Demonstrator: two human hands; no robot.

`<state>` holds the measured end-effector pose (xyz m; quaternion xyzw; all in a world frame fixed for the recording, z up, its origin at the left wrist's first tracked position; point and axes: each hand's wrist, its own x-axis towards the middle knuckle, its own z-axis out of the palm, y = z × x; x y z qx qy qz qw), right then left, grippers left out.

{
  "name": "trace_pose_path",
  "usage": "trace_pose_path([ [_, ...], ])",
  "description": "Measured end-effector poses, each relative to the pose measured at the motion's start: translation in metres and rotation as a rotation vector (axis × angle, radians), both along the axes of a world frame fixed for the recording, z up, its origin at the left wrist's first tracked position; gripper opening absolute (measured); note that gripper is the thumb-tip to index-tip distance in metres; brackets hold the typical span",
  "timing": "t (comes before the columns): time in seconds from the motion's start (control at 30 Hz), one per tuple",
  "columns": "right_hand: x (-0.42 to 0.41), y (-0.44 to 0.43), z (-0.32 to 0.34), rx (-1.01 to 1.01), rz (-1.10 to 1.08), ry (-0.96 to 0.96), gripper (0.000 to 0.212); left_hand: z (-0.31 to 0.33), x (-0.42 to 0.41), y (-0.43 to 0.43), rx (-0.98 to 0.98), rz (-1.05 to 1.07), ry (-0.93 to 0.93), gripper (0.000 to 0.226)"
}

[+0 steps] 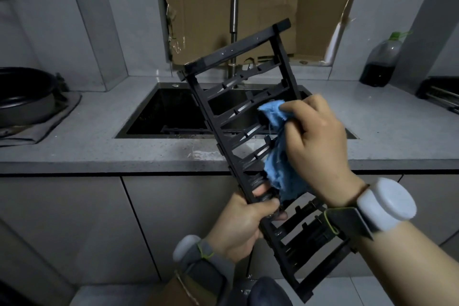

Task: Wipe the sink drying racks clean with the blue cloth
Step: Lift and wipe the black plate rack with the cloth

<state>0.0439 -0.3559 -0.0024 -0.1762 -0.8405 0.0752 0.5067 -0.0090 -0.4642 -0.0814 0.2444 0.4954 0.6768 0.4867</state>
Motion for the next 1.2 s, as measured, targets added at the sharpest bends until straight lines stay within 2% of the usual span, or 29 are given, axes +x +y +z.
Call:
trace_pose_path([
  [0.13, 0.001, 0.004, -0.003, 0.062, -0.071, -0.099, 0.032, -0.002, 0.0, 0.0, -0.013, 0.002, -0.018, 0.033],
  [0.33, 0.0, -0.006, -0.01, 0.109, 0.019, -0.126, 0.032, -0.003, 0.003, 0.0, -0.006, 0.028, -0.002, 0.025],
  [0.5, 0.001, 0.006, -0.004, 0.067, -0.051, -0.146, 0.034, 0.001, 0.007, 0.001, -0.011, 0.044, 0.028, 0.031],
  [0.63, -0.004, -0.001, -0.008, 0.11, 0.001, -0.158, 0.033, 0.003, 0.008, 0.007, -0.016, 0.038, -0.015, 0.022],
  [0.7, -0.003, 0.007, -0.007, 0.068, -0.016, -0.135, 0.032, 0.001, 0.008, 0.006, -0.023, 0.024, -0.025, 0.023],
  [0.9, 0.016, 0.023, 0.001, -0.214, -0.029, 0.168, 0.025, -0.002, 0.005, 0.006, -0.018, 0.075, -0.05, 0.034],
  [1.0, 0.021, 0.021, 0.008, -0.337, 0.044, 0.277, 0.034, -0.001, 0.007, 0.005, -0.006, 0.041, -0.055, 0.036],
  [1.1, 0.022, 0.023, 0.01, -0.275, -0.002, 0.262, 0.041, -0.001, 0.005, 0.003, -0.007, 0.018, -0.068, 0.036],
  [1.2, 0.015, 0.017, 0.003, -0.145, -0.058, 0.122, 0.036, -0.002, 0.006, 0.004, -0.014, 0.033, -0.062, 0.033],
])
